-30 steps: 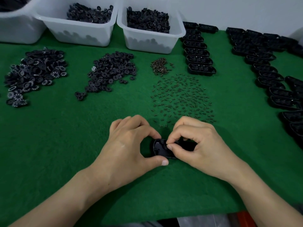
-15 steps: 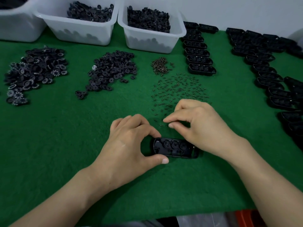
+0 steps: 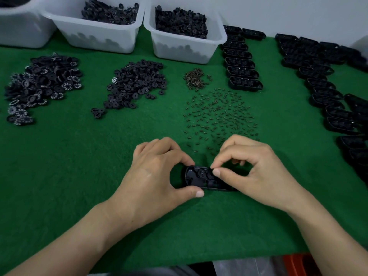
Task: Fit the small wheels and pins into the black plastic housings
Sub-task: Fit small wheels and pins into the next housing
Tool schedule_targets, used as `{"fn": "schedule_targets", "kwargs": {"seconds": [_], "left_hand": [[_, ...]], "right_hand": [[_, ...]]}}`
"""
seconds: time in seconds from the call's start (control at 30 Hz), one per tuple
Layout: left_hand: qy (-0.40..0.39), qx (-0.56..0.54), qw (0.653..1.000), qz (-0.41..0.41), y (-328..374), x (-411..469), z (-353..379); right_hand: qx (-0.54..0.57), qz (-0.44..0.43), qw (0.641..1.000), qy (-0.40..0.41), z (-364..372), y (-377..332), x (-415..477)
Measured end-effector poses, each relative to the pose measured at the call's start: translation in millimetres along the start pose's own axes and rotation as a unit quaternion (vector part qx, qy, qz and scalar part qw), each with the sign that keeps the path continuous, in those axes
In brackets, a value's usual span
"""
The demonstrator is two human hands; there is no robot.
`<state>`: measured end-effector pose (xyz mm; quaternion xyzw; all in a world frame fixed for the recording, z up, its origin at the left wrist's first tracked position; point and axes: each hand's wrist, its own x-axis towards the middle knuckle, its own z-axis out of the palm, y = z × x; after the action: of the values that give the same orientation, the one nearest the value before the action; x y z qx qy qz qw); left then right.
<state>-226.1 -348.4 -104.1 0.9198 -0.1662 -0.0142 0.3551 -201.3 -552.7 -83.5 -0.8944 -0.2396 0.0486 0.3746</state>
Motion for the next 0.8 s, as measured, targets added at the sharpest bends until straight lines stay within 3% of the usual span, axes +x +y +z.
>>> {"fn": "schedule_targets", "kwargs": {"seconds": [0.2, 0.53, 0.8], "left_hand": [[-0.001, 0.003, 1.0, 0.001, 1.4, 0.2, -0.2], [0.0, 0.003, 1.0, 0.0, 0.8, 0.0, 0.6], [0.002, 0.002, 1.0, 0.001, -0.1, 0.8, 1.0]], "right_hand": [[0.018, -0.002, 1.0, 0.011, 5.4, 3.8, -6.1], [-0.048, -0.034, 0.998, 0.022, 5.6, 0.9, -5.2], [-0.021, 0.004, 0.998, -0.051, -10.4, -3.0, 7.2]]}}
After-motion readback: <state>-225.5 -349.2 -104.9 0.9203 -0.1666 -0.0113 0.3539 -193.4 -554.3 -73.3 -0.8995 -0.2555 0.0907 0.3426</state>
